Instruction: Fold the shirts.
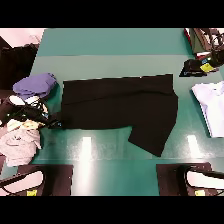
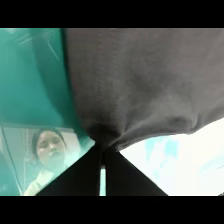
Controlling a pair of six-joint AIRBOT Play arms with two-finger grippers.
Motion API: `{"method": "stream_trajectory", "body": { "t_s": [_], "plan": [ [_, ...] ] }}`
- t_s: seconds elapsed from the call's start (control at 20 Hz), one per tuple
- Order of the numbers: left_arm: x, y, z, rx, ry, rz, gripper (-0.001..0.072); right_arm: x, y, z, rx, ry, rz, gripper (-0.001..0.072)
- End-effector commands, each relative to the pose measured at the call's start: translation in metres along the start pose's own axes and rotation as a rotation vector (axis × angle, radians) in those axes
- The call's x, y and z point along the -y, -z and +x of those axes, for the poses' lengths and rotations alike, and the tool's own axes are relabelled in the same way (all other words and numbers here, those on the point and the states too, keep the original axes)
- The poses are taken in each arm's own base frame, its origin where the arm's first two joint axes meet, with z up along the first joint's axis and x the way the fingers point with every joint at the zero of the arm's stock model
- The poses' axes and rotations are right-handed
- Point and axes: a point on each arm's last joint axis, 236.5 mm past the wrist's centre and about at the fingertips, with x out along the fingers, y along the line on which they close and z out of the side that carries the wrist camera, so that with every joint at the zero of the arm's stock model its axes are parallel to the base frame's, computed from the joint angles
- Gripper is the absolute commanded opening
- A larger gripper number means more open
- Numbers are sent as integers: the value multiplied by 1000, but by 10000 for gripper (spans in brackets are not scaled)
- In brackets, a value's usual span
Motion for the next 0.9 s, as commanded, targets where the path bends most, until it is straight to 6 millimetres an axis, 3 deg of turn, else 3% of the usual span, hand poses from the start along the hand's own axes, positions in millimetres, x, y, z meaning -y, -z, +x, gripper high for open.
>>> {"method": "stream_trajectory", "body": {
  "t_s": [0.0, 0.2, 0.35, 0.5, 0.65, 0.85],
  "plan": [
    [7, -1, -6, 24, 13, 19, 20, 0, 25, 6, -82, -4, 8, 355],
    [22, -3, -34, 123, -2, 104, 21, 12, 98, 42, -240, -12, 80, 356],
    [28, 1, -42, 140, -2, 126, 22, 25, 175, 72, -378, -27, 184, 356],
    [28, 2, -42, 138, 0, 125, 22, 12, 238, 95, -456, -122, 316, 356],
    [29, 2, -42, 137, 3, 124, 22, 0, 264, 115, -432, -169, 393, 326],
    [29, 2, -42, 136, 4, 124, 22, -12, 273, 132, -395, -215, 455, 322]
  ]
}}
